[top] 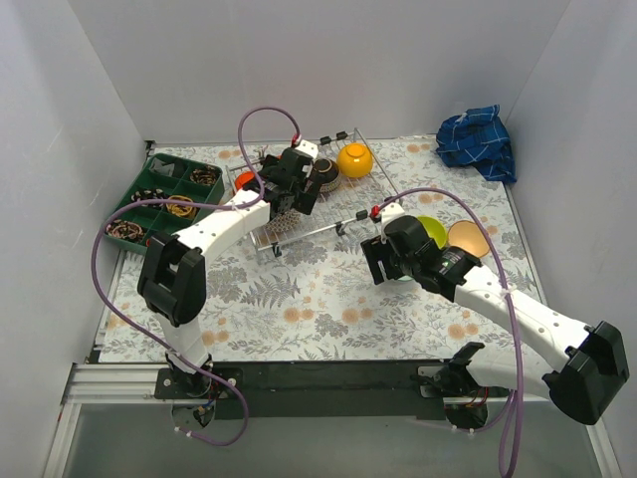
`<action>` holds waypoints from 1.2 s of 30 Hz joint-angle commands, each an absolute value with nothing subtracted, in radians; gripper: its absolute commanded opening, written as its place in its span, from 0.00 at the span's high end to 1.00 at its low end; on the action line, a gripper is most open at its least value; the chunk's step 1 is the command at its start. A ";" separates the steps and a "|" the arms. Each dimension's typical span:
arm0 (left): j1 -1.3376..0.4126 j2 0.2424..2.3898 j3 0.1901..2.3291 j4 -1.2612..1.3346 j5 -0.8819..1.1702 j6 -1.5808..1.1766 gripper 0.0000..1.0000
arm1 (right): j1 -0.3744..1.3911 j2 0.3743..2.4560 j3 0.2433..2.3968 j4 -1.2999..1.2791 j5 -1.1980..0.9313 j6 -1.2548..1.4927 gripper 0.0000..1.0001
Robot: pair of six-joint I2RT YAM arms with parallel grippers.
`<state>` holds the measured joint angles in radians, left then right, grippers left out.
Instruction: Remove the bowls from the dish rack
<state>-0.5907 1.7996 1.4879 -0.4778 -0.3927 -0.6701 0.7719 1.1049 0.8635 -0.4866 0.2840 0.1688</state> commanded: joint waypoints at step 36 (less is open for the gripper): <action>-0.736 2.138 1.683 -0.660 -0.884 -0.638 0.02 | 0.769 1.039 0.767 -0.434 0.313 0.178 0.20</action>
